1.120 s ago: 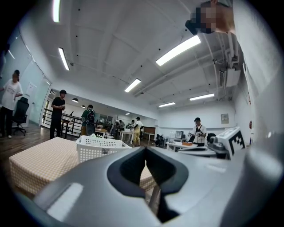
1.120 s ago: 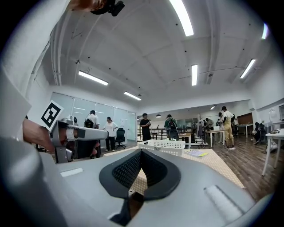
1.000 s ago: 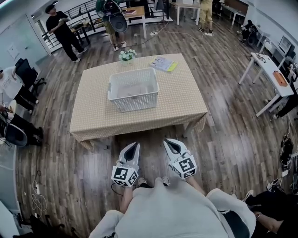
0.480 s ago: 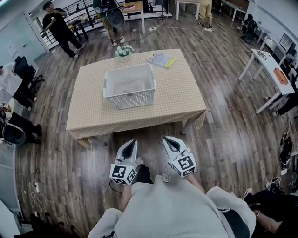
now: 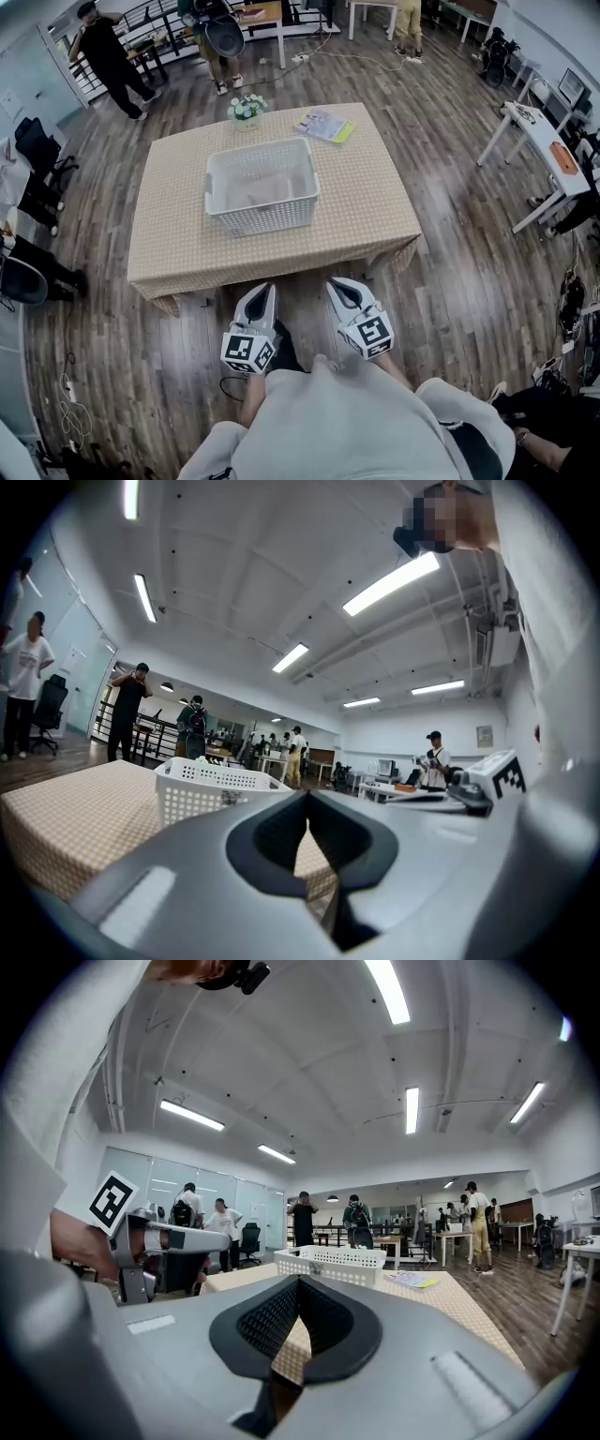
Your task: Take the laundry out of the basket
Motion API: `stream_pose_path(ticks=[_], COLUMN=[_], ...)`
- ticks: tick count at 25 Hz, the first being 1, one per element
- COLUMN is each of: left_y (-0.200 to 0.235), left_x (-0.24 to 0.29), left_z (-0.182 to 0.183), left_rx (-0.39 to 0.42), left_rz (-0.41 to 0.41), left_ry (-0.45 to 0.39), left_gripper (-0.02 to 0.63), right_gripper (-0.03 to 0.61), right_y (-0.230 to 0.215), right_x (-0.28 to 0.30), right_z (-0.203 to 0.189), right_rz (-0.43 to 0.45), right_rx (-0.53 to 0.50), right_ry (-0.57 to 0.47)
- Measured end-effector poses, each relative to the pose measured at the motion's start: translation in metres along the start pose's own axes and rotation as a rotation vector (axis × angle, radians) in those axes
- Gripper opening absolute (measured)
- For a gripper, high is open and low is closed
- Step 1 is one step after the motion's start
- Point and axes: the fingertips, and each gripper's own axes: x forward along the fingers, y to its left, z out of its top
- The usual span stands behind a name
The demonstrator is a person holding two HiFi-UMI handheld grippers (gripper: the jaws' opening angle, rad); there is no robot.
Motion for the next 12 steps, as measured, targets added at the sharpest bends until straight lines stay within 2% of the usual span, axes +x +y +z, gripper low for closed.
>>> stream_pose_path(ticks=[5,9,12], left_y=[0.054,0.106,0.153], left_x=[0.046,0.085,0.102], left_z=[0.007,0.034,0.054], left_rx=[0.013,0.068,0.069], left_rz=[-0.036,-0.066,-0.062], left_ry=[-0.007,-0.020,-0.033], left_gripper=[0.011,0.011,0.011], right_gripper=[0.000,0.000,0.000], right_y=[-0.014,-0.022,-0.022], right_x=[0.067,0.131,0.179], right_z=[0.002,0.024,0.041], right_rz=[-0.024,-0.034,-0.032], right_rx=[-0.009,-0.010,-0.008], right_ry=[0.012,-0.006,-0.010])
